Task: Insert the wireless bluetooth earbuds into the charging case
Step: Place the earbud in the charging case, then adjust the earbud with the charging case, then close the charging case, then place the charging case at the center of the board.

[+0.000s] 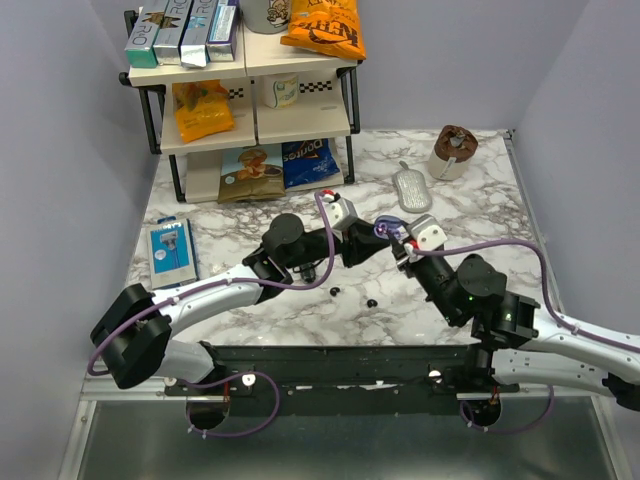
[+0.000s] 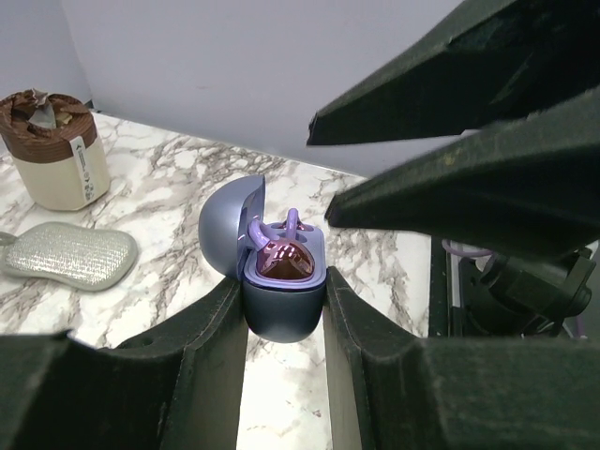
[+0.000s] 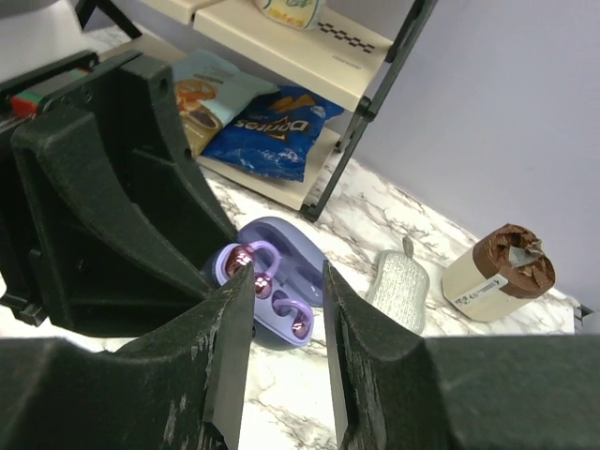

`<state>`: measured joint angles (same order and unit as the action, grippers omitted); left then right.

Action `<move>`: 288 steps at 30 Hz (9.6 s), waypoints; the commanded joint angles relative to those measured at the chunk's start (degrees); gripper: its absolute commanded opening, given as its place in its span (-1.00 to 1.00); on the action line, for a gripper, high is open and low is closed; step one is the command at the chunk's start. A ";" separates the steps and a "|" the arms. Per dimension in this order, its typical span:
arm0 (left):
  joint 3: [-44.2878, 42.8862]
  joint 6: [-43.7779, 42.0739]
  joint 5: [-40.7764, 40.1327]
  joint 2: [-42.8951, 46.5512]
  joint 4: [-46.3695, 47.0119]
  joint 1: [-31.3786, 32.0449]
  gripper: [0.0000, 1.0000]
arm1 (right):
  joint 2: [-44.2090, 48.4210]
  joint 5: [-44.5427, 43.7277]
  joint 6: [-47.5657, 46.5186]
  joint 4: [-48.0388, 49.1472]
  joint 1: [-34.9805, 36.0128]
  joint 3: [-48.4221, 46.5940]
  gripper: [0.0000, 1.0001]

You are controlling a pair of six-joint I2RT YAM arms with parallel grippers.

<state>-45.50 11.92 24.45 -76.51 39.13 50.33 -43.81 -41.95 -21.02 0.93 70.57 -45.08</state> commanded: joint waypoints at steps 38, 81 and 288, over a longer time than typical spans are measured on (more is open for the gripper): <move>14.56 11.29 18.35 6.54 33.65 -5.24 -1.00 | -7.52 33.60 28.22 -42.24 -2.89 -31.91 -0.02; 12.98 4.42 17.83 12.00 18.08 -3.92 -1.00 | -13.23 30.26 30.86 -40.74 -3.15 -30.77 0.13; 1.92 28.59 -1.33 -7.59 -16.90 -18.60 -1.00 | -5.76 19.98 45.27 -34.15 -20.20 -18.12 0.22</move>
<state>-40.05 31.53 19.14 -79.48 23.07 31.92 -50.00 -24.21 22.96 -36.69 50.76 -65.36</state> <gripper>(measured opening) 0.408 0.612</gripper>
